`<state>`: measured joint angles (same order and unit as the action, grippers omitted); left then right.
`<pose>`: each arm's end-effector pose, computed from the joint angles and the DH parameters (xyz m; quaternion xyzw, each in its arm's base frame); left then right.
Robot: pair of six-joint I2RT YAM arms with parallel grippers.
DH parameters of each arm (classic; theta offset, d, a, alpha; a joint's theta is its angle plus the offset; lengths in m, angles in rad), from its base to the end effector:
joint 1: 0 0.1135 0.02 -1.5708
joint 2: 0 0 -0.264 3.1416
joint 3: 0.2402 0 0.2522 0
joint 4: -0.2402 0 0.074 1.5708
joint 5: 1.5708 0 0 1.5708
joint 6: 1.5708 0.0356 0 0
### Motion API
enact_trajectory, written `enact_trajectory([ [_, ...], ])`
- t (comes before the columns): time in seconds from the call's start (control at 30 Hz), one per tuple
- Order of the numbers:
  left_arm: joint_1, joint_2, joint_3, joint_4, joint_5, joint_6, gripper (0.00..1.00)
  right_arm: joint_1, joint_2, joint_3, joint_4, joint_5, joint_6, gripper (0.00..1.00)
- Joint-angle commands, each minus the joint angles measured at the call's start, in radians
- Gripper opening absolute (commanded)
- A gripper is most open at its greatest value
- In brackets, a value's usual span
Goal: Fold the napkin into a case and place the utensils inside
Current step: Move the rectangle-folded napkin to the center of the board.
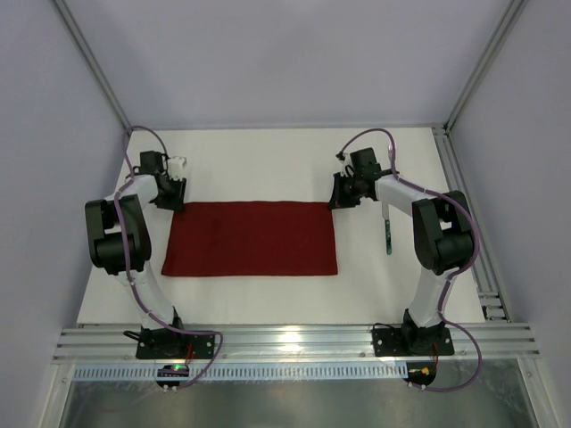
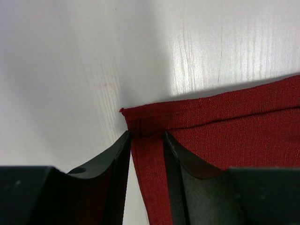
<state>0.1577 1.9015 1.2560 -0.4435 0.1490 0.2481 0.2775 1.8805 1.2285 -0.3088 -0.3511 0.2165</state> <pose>0.3841 0.0557 0.1670 0.0615 0.9666 -0.0229 0.2476 0.3747 0.1195 0.1759 -0.0811 0.9372 0.2338 0.2460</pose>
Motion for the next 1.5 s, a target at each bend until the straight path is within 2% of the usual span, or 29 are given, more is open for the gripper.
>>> enact_trajectory([
  [0.0,0.008,0.016,0.049,-0.012,0.01,0.014,0.35,-0.003,0.003,0.012,0.028,-0.012,0.004,0.04],
  [0.13,0.008,-0.001,0.027,0.005,0.023,0.014,0.29,-0.003,0.005,0.008,0.027,-0.011,0.003,0.04],
  [0.23,0.008,-0.022,0.01,0.026,0.021,0.019,0.2,-0.004,0.002,0.011,0.027,-0.011,0.001,0.04],
  [0.37,0.008,-0.021,0.017,0.009,0.023,0.022,0.04,-0.003,0.002,0.012,0.027,-0.011,0.001,0.04],
  [0.43,0.008,-0.024,0.017,0.006,0.023,0.025,0.0,-0.003,0.0,0.011,0.027,-0.011,0.001,0.04],
  [0.8,0.011,-0.126,-0.003,0.02,0.046,-0.017,0.0,-0.004,-0.008,0.017,0.022,-0.006,-0.003,0.04],
  [1.2,0.019,-0.139,-0.009,0.02,0.008,0.005,0.0,-0.003,-0.008,0.023,0.01,0.026,-0.009,0.04],
  [1.47,0.019,-0.176,0.006,0.015,0.034,-0.01,0.0,-0.003,-0.035,0.048,0.004,0.038,-0.016,0.04],
])
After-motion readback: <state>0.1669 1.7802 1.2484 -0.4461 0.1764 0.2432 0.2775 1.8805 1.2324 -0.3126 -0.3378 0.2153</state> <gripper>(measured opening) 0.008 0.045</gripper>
